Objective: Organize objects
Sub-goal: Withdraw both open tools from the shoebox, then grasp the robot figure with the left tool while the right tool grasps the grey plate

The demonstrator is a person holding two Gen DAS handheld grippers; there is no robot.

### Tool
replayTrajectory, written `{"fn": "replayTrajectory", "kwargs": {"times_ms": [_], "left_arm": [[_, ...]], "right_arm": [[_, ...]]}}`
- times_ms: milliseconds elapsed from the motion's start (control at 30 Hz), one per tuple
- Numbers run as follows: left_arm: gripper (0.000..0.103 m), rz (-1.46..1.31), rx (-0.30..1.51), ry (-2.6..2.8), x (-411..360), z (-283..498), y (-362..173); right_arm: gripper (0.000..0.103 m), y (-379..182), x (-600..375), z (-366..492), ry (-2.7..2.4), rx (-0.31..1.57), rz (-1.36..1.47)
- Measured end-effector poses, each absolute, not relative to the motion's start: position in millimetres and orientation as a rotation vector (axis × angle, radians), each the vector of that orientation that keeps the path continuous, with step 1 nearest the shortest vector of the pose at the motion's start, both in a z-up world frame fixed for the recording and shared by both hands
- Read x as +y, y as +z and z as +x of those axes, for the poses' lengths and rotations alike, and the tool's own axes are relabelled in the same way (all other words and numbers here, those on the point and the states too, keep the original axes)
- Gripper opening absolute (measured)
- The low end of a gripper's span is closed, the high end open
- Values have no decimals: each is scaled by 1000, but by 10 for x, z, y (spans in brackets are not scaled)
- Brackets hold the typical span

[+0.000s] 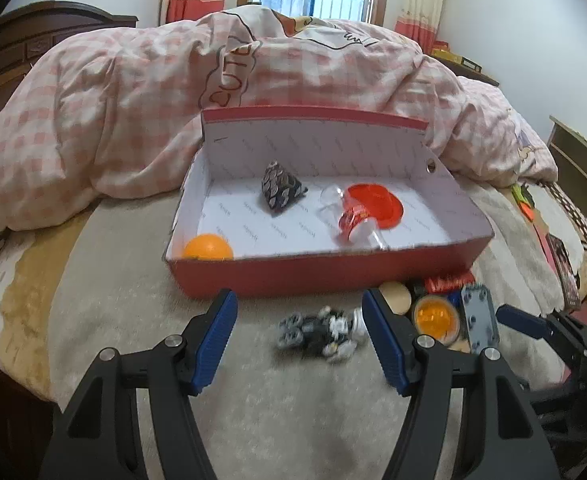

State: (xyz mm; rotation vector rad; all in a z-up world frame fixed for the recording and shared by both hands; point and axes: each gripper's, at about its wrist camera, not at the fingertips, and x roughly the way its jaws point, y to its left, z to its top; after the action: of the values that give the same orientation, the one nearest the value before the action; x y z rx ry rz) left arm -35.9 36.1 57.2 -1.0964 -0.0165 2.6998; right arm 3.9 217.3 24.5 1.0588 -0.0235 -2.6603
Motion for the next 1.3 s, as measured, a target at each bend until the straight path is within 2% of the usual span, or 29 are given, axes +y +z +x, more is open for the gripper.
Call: {"fn": "replayTrajectory", "kwargs": {"times_ms": [500, 1300], "left_arm": [[66, -1218, 7, 2607, 505, -445, 220], [69, -1205, 55, 2636, 684, -547, 83]], "right_arm": [[74, 170, 2276, 109, -2669, -66, 1066], [74, 86, 2298, 38, -2715, -47, 1114]]}}
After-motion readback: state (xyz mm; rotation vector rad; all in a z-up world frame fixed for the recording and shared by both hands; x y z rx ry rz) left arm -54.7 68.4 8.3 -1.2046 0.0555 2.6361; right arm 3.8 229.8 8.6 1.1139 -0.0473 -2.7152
